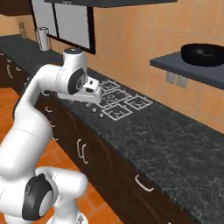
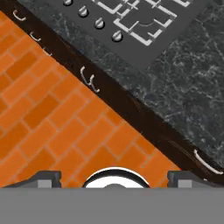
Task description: Gather all objects into one cabinet and sort the glasses and bowls to opposite sides.
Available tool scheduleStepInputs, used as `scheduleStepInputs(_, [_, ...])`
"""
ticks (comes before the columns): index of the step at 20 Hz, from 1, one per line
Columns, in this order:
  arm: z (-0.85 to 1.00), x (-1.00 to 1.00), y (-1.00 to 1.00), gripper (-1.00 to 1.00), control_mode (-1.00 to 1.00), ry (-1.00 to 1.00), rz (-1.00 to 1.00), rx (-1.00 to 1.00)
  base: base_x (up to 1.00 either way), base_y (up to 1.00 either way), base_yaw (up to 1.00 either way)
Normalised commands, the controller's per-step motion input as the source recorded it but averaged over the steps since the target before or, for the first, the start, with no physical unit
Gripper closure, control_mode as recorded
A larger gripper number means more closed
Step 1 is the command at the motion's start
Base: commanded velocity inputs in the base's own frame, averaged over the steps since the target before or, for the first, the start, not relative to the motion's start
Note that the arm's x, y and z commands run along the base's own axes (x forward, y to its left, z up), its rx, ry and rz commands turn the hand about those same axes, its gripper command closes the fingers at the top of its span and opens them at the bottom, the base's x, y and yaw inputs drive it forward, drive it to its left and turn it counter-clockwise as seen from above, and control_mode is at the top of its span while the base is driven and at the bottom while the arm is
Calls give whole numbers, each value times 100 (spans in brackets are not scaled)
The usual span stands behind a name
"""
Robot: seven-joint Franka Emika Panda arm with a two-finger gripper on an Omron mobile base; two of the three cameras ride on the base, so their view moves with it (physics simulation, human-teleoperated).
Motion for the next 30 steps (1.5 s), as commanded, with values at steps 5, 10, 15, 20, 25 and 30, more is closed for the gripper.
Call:
scheduleStepInputs(5, [0, 0, 0, -100, 100, 0, 0, 0, -2, 100, 76])
scheduleStepInputs(10, [0, 0, 0, -100, 100, 0, 0, 0, -1, 100, 65])
scheduleStepInputs(15, [0, 0, 0, -100, 100, 0, 0, 0, -1, 74, 33])
scheduleStepInputs(20, [0, 0, 0, -100, 100, 0, 0, 0, 21, -4, 71])
scheduleStepInputs(25, [0, 0, 0, -100, 100, 0, 0, 0, 18, -2, 31])
scheduleStepInputs(30, [0, 0, 0, -100, 100, 0, 0, 0, 88, -13, 0])
